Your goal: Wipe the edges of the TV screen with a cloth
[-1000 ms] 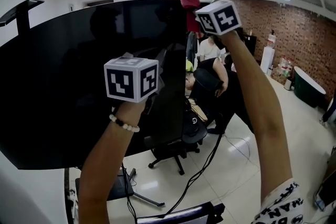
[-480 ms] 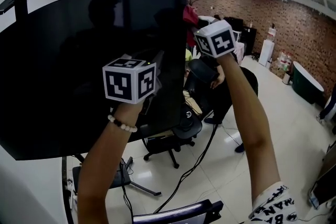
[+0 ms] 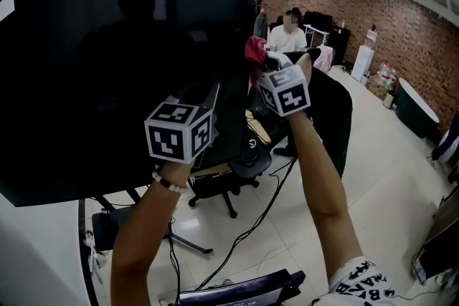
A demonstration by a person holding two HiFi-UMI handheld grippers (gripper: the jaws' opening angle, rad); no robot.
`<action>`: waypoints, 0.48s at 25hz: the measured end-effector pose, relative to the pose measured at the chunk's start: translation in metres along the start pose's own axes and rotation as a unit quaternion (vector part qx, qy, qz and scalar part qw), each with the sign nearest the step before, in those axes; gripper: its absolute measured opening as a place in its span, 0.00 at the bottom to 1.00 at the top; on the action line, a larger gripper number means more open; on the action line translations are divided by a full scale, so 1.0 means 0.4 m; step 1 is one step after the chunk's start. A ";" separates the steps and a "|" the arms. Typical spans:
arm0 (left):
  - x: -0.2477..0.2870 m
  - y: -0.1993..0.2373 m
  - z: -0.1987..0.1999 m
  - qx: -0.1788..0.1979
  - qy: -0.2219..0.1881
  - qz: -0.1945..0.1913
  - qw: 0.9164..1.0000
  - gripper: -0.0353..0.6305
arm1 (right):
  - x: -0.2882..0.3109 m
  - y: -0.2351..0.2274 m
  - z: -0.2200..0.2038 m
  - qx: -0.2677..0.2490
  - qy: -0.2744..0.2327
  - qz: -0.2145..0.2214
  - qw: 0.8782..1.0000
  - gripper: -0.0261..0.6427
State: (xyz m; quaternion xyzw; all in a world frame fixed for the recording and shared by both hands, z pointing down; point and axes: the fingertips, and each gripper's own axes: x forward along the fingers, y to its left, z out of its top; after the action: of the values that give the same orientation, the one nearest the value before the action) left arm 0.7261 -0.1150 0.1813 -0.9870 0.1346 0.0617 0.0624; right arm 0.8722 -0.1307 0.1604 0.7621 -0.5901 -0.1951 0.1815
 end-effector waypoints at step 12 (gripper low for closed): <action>-0.015 -0.037 -0.274 -0.010 0.044 0.028 0.999 0.04 | -0.010 0.164 -0.320 0.062 0.044 0.034 0.997 0.15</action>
State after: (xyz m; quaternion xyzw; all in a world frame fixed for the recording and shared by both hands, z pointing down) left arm 0.7357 -0.1146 0.2915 -0.9851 0.1646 0.0209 0.0448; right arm 0.8824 -0.1367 0.3037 0.7593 -0.6179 -0.1187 0.1662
